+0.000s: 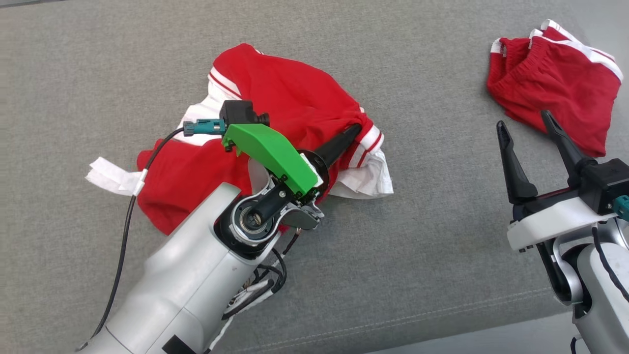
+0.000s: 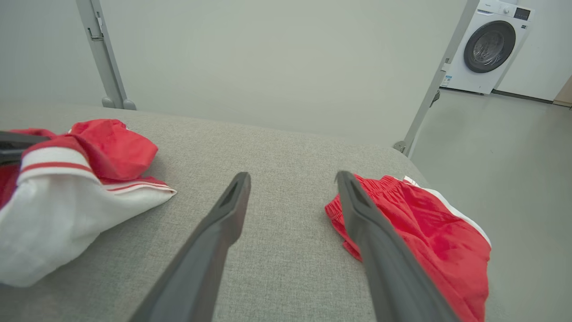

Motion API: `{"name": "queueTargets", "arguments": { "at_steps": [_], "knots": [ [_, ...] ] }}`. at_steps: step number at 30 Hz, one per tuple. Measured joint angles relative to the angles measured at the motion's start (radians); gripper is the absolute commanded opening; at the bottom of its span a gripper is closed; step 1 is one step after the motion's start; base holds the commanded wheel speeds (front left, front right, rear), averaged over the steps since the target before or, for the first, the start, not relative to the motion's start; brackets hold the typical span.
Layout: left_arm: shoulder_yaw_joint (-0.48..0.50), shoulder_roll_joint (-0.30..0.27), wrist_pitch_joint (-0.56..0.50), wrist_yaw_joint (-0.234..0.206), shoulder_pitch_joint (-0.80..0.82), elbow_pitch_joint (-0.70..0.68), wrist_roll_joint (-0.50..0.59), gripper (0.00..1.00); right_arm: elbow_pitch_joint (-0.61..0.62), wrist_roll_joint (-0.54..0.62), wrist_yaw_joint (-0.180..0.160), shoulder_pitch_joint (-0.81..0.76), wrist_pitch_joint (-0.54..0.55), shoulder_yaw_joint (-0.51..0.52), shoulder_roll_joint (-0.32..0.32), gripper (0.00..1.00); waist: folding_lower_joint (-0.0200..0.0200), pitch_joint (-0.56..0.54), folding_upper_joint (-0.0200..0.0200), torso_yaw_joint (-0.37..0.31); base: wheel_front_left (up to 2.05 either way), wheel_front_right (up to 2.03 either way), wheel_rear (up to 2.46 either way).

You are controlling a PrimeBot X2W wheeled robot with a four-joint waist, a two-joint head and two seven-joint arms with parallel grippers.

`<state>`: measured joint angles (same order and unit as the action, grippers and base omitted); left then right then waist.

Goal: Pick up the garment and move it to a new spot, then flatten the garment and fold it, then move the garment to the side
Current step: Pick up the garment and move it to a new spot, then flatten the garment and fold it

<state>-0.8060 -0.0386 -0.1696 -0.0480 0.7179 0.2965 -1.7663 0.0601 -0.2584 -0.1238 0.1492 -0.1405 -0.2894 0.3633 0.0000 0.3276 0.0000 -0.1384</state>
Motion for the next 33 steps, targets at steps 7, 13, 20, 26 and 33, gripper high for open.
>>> {"name": "queueTargets", "arguments": {
  "at_steps": [7,13,20,26,33],
  "knots": [
    [0.016,-0.013,0.085,-0.035,-0.063,0.023,0.061,0.0,-0.005,0.0,0.0,-0.015,0.0,0.011,0.025,1.0,0.0,-0.013,0.0,0.071,0.0,0.0,0.0],
    [0.042,-0.084,0.162,-0.046,-0.175,0.061,0.081,0.0,-0.006,0.001,0.0,-0.02,0.002,0.012,0.04,1.0,0.0,-0.025,0.0,0.139,0.0,0.0,0.0],
    [0.079,-0.093,0.202,-0.049,-0.251,0.062,0.044,0.0,-0.004,0.002,0.001,-0.04,0.019,0.002,0.049,1.0,0.0,-0.041,0.0,0.213,0.0,0.0,0.0],
    [0.088,-0.086,0.216,-0.049,-0.256,0.021,0.037,0.0,0.012,-0.041,0.064,-0.032,0.041,-0.072,0.009,1.0,0.0,-0.051,0.0,0.259,0.0,0.0,0.0],
    [0.075,-0.072,0.223,-0.049,-0.26,-0.023,0.037,0.0,0.006,-0.088,0.135,0.037,0.073,-0.16,-0.062,1.0,0.0,-0.051,0.0,0.259,0.0,0.0,0.0]
  ]
}}
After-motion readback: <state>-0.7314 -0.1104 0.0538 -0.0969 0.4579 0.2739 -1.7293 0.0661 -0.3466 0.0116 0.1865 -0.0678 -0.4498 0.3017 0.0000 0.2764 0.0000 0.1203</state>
